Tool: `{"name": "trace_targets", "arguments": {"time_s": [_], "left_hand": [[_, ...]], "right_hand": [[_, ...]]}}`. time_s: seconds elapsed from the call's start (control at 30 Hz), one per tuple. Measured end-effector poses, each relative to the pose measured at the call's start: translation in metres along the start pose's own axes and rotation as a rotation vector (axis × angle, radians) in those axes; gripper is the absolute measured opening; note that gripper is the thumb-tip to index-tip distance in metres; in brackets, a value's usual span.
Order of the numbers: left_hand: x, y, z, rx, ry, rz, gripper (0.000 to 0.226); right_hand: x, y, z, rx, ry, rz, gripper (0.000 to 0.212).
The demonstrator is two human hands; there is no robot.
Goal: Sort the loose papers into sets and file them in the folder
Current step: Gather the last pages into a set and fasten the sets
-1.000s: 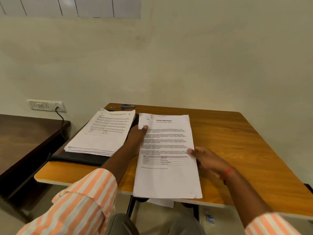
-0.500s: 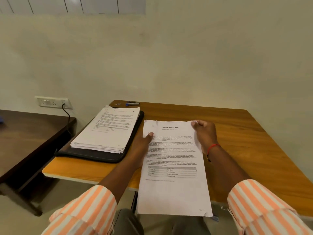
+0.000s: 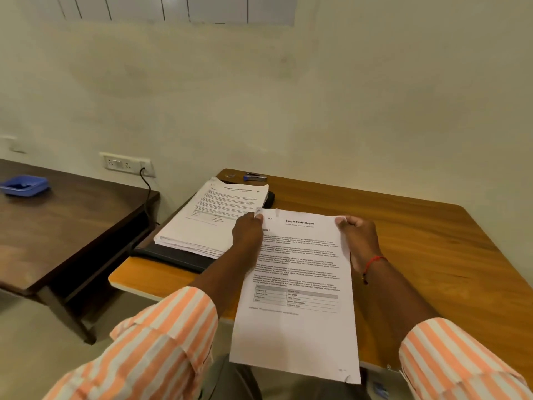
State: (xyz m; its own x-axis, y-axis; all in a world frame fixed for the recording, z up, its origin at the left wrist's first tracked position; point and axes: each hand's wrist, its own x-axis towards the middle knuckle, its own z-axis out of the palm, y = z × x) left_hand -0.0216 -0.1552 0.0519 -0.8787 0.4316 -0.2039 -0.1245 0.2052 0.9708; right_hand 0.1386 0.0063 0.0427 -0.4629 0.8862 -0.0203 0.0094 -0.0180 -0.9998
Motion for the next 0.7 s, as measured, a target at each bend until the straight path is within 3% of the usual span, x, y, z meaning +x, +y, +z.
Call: {"name": "trace_targets", "arguments": {"time_s": [0.1, 0.33, 0.7], "left_hand": [[0.021, 0.003, -0.012, 0.06, 0.022, 0.011, 0.038], [0.086, 0.005, -0.013, 0.11, -0.017, 0.007, 0.034], [0.13, -0.015, -0.02, 0.082, -0.02, -0.091, 0.027]], "right_hand": [[0.026, 0.003, 0.021, -0.293, -0.033, -0.056, 0.017], [0.12, -0.017, 0.129, -0.938, -0.251, -0.386, 0.015], [0.273, 0.003, 0.274, -1.338, -0.403, -0.536, 0.024]]}}
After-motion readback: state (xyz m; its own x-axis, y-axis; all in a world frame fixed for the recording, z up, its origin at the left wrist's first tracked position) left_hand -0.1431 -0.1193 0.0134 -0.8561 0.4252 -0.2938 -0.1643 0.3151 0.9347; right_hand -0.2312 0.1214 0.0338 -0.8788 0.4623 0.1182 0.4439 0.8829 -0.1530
